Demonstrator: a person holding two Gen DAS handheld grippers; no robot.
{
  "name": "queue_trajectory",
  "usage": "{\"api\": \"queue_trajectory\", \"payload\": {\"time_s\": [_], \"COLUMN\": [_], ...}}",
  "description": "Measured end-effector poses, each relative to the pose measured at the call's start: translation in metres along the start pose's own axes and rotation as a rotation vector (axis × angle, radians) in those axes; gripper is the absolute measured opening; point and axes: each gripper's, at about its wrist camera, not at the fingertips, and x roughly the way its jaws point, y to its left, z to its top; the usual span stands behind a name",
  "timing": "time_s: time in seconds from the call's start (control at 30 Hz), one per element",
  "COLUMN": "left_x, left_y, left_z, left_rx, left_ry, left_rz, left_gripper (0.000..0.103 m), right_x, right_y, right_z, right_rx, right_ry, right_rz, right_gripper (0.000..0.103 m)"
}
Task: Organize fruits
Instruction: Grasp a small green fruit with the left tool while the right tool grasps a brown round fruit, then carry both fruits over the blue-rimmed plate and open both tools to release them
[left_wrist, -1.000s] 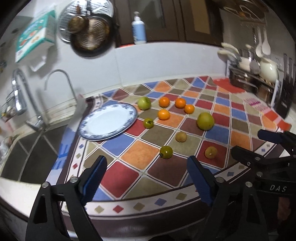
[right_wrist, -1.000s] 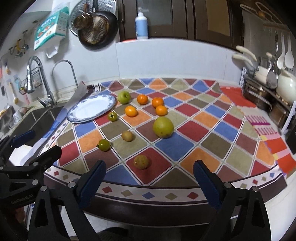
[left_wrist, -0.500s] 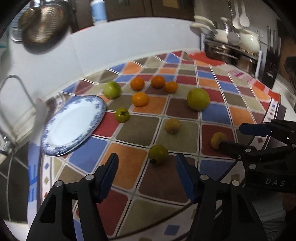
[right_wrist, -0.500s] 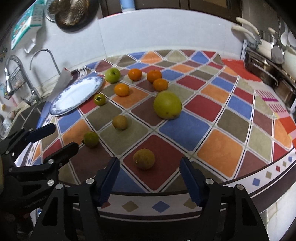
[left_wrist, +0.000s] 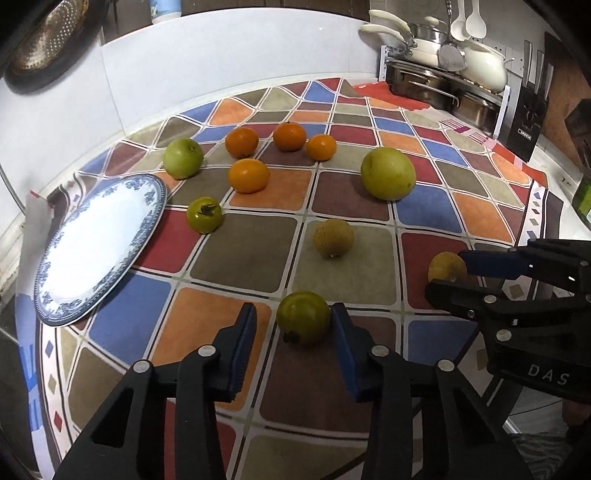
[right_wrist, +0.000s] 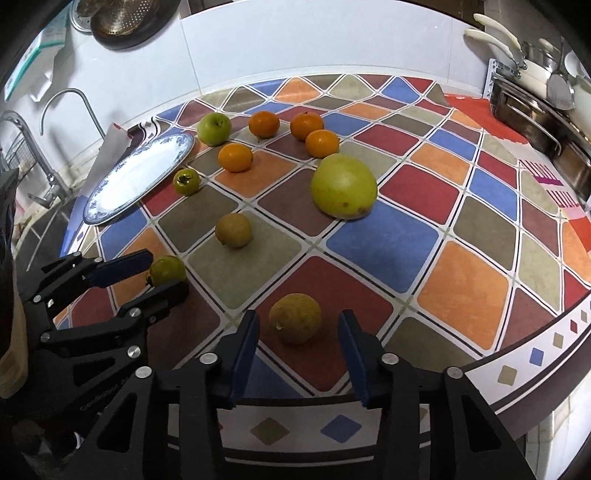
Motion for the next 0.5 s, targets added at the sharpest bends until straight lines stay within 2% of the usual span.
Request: {"api": "queue_trajectory", "payload": {"time_s": [0.1, 0.17, 0.5], "left_x": [0.002, 0.003, -0.009], "left_y": [0.0, 0.001, 0.011], "left_z": [0.001, 0.002, 0.005], "left_rx": [-0.003, -0.009, -0.034], "left_ry": [0.001, 0.002, -0.027], "left_rz": [-0.028, -0.037, -0.035], "left_gripper": [0.029, 0.029, 0.028], "right_x": [0.002, 0.003, -0.001], "right_y": [0.001, 0.001, 0.01], "right_z": [0.001, 0.002, 0.008], "right_rx": [-0.002, -0.005, -0.027], "right_ry": [0.004, 0.007, -0.012], "right_rz": [0.002, 0.004, 0.016], "right_gripper": [0.037, 0.031, 0.031]}}
